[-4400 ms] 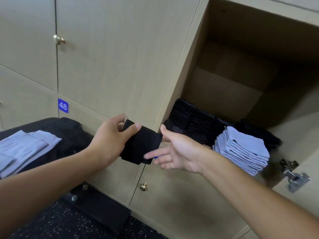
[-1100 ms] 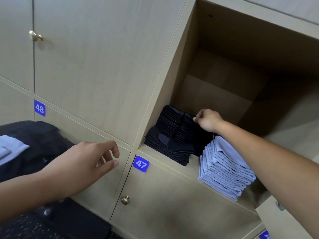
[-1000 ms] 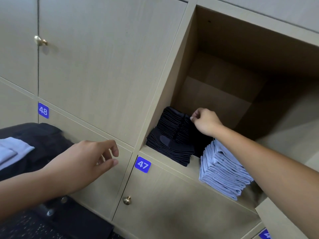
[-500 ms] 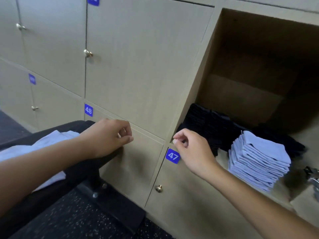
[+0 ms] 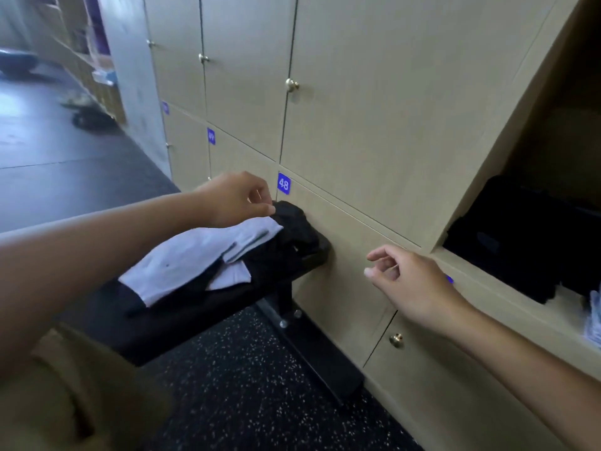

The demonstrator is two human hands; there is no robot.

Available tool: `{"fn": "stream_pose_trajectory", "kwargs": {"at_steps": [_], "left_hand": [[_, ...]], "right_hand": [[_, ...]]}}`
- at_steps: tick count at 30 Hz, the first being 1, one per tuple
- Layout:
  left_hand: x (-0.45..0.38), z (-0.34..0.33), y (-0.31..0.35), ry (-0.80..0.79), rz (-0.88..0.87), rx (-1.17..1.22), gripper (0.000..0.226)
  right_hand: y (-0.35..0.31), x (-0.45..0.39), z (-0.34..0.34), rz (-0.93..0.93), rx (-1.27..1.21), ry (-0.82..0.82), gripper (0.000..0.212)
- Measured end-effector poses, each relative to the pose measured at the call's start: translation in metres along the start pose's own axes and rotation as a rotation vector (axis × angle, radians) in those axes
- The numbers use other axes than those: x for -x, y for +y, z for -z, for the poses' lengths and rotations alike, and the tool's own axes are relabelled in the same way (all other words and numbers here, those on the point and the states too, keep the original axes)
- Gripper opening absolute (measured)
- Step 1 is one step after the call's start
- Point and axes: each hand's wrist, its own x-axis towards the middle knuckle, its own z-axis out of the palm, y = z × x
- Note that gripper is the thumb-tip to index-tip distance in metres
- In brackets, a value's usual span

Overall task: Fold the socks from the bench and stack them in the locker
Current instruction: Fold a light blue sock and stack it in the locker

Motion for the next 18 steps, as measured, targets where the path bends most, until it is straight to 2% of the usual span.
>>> {"fn": "stream_pose_trajectory", "kwargs": {"at_steps": [5, 9, 13, 18], "left_hand": [[0.004, 0.009, -0.044, -0.082, 0.095, -0.068, 0.013], [0.006, 0.008, -0.074, -0.187, 0.178, -0.121, 0.038], [0.006, 0.004, -0.1, -0.326, 0.189, -0.187, 0.056], [-0.004, -0.001, -0.121, -0.409, 0.175, -0.203, 0.059]], "right_hand": [[-0.008, -0.009, -0.012, 0.026, -0.042, -0.066, 0.017], [-0.016, -0.017, -0.025, 0.046, -0.035, -0.107, 0.018], [-0.023, -0.025, -0.039, 0.051, -0.046, -0.153, 0.02], [-0.029, -0.035, -0.053, 0.065, -0.043, -0.197, 0.021]]}}
